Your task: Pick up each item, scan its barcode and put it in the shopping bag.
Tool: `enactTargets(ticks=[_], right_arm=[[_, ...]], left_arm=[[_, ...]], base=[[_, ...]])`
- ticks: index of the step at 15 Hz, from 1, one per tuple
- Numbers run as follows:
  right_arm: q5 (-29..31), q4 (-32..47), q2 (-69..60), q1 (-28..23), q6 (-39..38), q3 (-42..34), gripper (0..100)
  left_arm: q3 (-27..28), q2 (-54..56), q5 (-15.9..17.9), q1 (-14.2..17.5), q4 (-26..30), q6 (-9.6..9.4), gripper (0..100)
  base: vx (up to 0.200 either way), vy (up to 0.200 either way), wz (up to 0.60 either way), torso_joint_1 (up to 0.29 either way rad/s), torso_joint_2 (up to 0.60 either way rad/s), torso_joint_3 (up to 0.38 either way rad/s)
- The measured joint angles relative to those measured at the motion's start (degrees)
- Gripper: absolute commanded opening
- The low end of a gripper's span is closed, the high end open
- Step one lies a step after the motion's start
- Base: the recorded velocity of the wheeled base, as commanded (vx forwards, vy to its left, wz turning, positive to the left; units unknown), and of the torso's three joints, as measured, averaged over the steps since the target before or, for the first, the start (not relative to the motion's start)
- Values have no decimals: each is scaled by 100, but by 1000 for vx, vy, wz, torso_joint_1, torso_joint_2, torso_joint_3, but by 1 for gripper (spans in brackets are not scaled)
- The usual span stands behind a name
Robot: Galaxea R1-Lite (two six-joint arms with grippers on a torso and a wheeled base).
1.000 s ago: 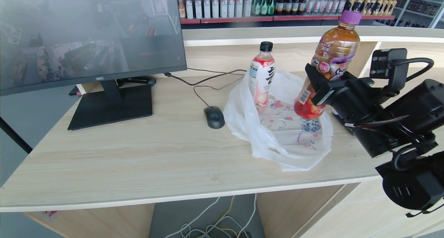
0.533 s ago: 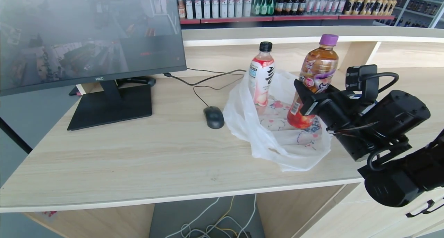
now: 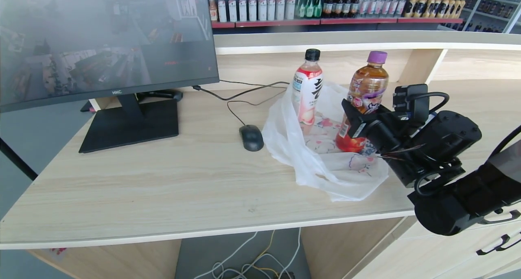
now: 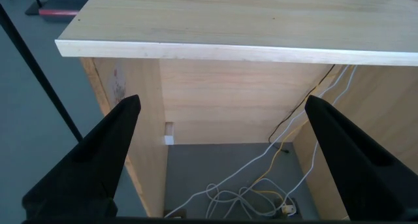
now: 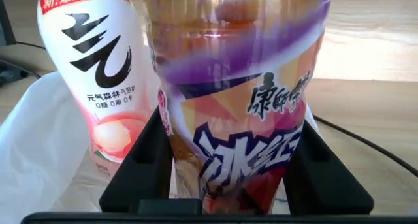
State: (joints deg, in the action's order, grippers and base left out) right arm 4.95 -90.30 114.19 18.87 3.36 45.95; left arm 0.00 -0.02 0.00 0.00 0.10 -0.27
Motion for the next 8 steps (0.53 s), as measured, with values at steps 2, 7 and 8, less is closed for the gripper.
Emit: enactTargets(ticks=[2, 7, 8], right_arm=[[9, 2, 135, 0, 7, 112, 0], [5, 30, 240, 22, 11, 173, 0], [5, 28, 240, 34, 11, 157, 0]], left_arm=[[0, 0, 0, -2, -2, 0, 100], [0, 0, 0, 0, 0, 2, 100], [0, 0, 0, 0, -2, 0, 100]], base=[[0, 0, 0, 0, 0, 0], [0, 0, 0, 0, 0, 0], [0, 0, 0, 0, 0, 0]])
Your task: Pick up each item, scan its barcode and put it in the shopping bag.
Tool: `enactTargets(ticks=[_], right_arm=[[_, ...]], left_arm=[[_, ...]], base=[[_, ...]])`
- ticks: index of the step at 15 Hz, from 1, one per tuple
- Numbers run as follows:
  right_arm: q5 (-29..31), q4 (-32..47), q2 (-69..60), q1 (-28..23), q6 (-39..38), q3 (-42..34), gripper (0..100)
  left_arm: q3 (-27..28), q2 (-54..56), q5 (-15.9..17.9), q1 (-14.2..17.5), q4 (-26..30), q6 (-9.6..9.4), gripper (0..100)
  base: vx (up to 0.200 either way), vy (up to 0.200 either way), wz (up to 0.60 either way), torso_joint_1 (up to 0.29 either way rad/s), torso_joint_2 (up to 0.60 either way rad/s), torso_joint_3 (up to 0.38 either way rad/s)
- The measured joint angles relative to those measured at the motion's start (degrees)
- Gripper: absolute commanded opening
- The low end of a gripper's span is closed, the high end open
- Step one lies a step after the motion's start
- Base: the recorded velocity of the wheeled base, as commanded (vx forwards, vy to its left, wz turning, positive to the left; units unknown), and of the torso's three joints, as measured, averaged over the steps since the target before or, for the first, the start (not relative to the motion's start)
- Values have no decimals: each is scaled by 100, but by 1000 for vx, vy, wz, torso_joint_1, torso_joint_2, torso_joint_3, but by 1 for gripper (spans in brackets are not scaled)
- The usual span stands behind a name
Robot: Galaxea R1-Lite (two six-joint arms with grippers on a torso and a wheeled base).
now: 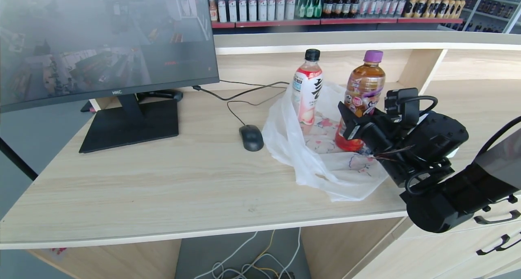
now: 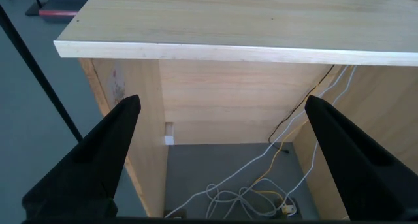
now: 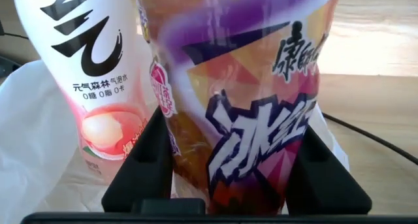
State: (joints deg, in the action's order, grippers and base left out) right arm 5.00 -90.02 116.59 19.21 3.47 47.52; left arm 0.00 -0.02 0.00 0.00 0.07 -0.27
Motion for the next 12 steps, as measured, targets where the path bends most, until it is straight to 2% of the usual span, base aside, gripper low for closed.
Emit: enactTargets(ticks=[12], right_arm=[[1, 7, -30, 101, 2, -323, 0]], left_arm=[[0, 0, 0, 0, 2, -2, 100]], base=[[0, 0, 0, 0, 0, 0]])
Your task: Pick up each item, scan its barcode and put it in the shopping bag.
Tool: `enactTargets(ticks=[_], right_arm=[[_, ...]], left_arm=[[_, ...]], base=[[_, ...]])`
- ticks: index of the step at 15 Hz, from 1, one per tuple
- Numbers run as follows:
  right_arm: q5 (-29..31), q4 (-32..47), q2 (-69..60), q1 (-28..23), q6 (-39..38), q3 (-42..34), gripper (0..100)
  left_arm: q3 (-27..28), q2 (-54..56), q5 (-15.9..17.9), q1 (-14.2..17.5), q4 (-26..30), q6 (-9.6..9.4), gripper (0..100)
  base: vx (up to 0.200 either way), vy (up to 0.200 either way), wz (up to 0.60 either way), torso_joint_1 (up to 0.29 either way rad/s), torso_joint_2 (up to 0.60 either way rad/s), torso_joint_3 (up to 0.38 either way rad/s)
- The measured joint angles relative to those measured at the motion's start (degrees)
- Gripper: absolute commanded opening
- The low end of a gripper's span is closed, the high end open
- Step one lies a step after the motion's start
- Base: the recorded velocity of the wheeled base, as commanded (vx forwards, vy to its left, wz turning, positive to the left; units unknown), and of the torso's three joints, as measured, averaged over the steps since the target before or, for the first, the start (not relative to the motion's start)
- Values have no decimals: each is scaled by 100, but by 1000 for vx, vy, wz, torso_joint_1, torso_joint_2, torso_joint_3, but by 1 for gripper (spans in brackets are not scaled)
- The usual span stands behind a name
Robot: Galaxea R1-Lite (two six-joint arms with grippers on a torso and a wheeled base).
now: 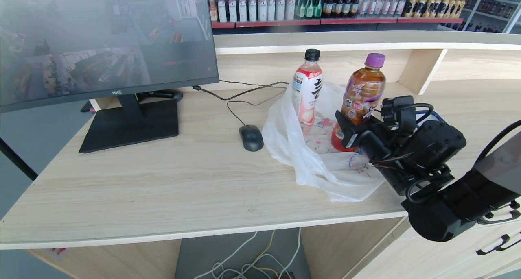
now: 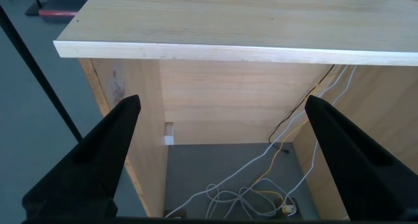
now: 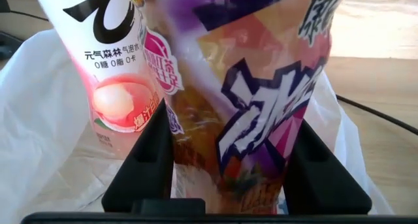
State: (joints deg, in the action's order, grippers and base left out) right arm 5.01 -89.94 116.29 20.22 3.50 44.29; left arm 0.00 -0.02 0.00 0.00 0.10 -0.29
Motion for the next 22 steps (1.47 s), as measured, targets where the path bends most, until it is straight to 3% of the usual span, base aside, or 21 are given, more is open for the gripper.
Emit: enactTargets(ticks=[9, 10, 22], right_arm=[[0, -2, 59, -2, -16, -90, 0], [-1, -2, 66, -2, -17, -99, 100], [0, 2, -146, 0, -28, -383, 100]], left_arm=[[0, 0, 2, 0, 0, 2, 100], [0, 0, 0, 0, 0, 2, 100], [0, 0, 0, 0, 0, 5, 100]], base=[[0, 0, 0, 0, 0, 0], [0, 0, 0, 0, 0, 0], [0, 0, 0, 0, 0, 0]])
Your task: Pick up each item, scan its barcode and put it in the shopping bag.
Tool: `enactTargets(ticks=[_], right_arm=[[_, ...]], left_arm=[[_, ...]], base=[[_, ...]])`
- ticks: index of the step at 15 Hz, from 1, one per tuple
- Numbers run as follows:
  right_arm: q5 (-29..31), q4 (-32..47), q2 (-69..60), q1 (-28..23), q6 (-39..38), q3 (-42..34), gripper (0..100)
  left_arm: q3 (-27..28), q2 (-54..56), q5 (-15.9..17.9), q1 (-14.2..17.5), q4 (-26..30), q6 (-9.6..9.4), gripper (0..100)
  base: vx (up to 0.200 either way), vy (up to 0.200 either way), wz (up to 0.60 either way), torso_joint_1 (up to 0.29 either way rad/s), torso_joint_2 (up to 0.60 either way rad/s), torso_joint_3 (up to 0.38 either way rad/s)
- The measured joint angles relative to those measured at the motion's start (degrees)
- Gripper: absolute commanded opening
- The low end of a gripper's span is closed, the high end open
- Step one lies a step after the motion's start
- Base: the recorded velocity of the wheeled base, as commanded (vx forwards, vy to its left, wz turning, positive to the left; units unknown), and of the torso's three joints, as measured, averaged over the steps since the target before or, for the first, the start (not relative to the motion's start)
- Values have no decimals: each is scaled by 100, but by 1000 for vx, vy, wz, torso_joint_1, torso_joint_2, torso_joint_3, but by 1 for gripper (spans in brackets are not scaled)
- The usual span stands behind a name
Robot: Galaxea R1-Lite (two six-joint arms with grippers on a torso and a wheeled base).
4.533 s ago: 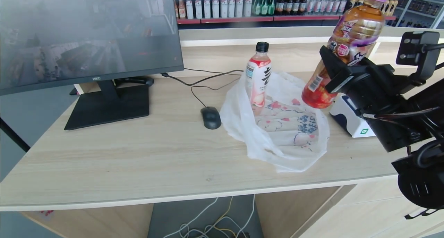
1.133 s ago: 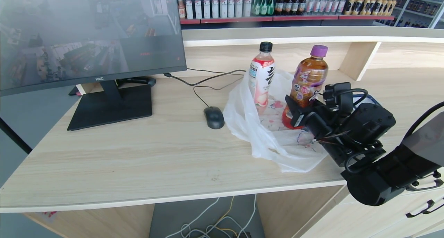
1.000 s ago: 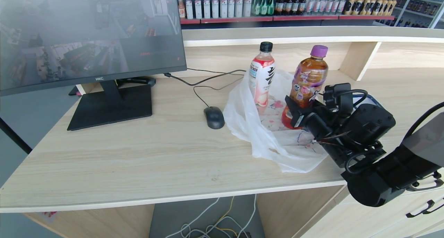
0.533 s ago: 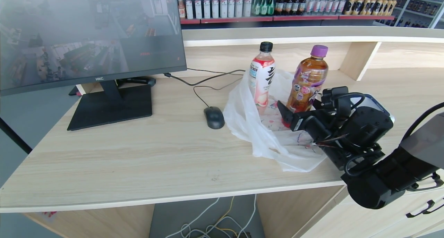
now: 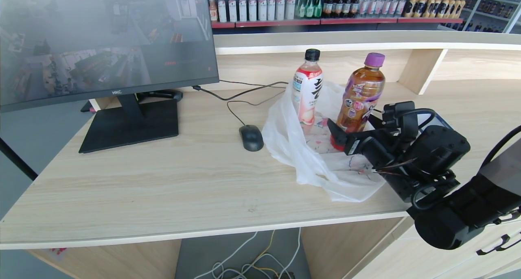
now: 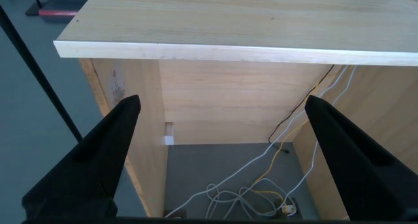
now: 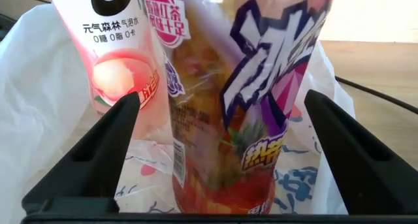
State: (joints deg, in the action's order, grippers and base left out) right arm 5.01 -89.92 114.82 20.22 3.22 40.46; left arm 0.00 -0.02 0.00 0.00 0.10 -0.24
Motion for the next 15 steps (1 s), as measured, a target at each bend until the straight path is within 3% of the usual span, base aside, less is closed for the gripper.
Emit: enactTargets(ticks=[5, 15], right_arm=[[-1, -2, -717, 35, 11, -711, 100], [10, 0, -3572, 44, 145, -3801, 100]], left_arm=[[0, 0, 0, 0, 0, -2, 100], [0, 0, 0, 0, 0, -13, 100]], base=[[0, 0, 0, 0, 0, 0], [0, 0, 0, 0, 0, 0]])
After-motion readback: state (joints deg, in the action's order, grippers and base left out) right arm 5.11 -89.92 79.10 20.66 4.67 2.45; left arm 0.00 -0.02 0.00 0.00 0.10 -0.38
